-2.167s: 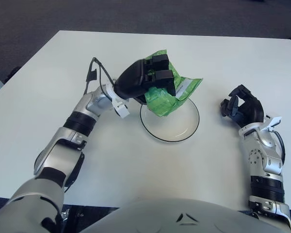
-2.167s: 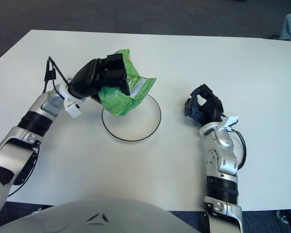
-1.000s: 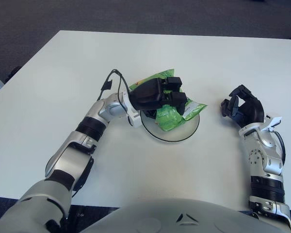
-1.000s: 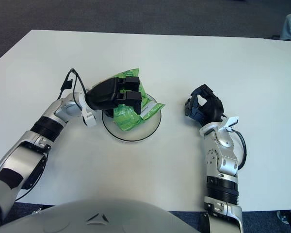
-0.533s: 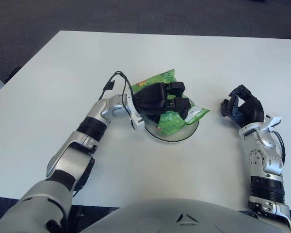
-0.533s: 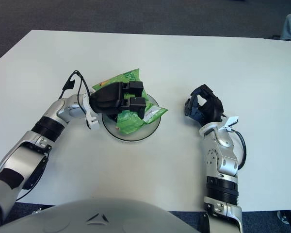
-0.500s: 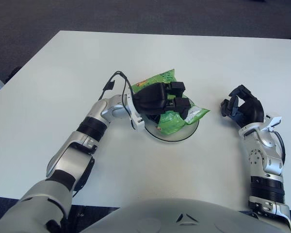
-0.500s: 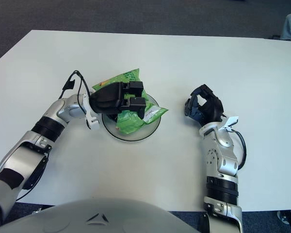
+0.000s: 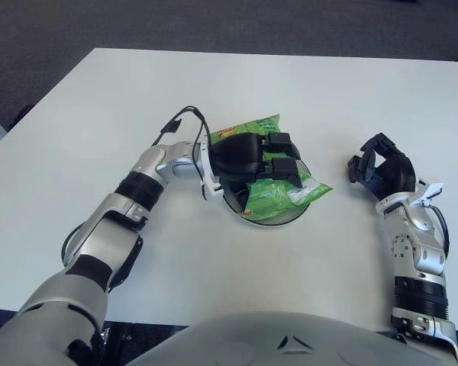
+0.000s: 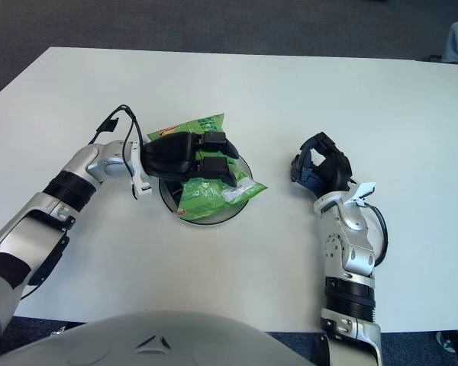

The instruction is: Put the snack into the plate.

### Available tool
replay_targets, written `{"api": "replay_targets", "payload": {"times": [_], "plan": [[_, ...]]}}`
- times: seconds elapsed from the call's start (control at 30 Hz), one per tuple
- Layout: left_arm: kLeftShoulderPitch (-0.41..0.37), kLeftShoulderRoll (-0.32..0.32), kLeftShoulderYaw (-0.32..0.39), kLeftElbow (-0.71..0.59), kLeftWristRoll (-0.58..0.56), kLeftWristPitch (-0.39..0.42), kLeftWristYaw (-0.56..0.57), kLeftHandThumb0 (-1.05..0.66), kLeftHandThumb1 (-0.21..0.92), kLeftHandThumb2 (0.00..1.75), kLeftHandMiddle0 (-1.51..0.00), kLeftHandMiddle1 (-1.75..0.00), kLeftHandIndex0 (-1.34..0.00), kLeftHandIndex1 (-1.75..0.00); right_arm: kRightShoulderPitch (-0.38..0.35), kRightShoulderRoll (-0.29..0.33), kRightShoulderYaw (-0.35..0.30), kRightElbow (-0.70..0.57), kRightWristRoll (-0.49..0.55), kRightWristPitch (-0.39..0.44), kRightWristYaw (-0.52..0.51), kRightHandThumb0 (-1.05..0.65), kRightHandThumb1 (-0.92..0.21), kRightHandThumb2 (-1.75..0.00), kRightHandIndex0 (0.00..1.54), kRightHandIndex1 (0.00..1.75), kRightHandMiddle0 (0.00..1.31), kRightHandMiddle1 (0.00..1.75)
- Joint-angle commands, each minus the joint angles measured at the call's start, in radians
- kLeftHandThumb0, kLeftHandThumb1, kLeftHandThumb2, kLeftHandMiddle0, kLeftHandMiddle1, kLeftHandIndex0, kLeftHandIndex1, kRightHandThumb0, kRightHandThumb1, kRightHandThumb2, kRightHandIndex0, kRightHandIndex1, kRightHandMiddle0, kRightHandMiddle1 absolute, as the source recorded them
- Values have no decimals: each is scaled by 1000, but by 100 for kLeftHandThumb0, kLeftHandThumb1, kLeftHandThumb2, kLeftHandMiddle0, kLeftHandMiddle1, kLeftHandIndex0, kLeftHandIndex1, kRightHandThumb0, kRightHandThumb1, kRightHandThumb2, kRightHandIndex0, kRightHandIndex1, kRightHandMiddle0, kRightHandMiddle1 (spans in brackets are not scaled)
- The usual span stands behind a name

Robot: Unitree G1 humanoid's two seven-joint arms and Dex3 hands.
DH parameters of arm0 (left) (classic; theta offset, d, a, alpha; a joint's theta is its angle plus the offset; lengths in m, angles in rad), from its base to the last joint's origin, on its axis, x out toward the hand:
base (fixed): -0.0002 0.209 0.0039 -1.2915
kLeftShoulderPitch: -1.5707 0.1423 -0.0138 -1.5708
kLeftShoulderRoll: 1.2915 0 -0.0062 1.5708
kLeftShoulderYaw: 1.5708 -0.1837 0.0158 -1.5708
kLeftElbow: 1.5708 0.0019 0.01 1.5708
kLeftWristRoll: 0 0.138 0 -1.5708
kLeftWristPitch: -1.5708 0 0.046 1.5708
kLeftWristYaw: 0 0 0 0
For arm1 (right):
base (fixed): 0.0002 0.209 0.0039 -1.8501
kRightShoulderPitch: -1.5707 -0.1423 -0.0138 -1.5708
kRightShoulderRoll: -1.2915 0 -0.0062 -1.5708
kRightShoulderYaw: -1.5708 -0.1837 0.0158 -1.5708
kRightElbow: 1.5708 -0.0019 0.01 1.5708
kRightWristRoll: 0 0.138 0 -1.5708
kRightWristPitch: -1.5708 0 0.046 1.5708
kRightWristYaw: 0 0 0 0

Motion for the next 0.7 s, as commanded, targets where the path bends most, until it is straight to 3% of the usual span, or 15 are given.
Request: {"api": "replay_targets", "payload": {"times": [0.0, 0.27, 0.43, 0.57, 0.67], "plan": [[-32, 1, -27, 39, -46, -32, -19, -74, 92, 58, -15, -21, 0, -61, 41, 36, 4, 77, 6, 50, -6, -46, -41, -121, 117, 175, 55, 175], [-82, 6, -101, 160, -262, -68, -110, -90, 92, 69, -13, -12, 0, -37, 26, 34, 0, 108, 4, 49, -6, -46, -39, -122, 116, 175, 56, 175], [-154, 27, -144, 232, -409, -75, -203, -98, 92, 73, -10, -8, 0, -26, 8, 33, -7, 149, 2, 32, -1, -46, -39, -122, 115, 175, 56, 175], [-202, 53, -228, 261, -554, -72, -331, -103, 92, 71, -6, -5, 0, -12, -7, 29, -12, 176, -2, 30, -1, -46, -39, -122, 113, 175, 56, 175], [-209, 58, -250, 262, -629, -68, -395, -104, 92, 70, -4, -3, 0, -4, -14, 25, -15, 187, -4, 31, 0, -46, -39, -122, 113, 175, 56, 175]]}}
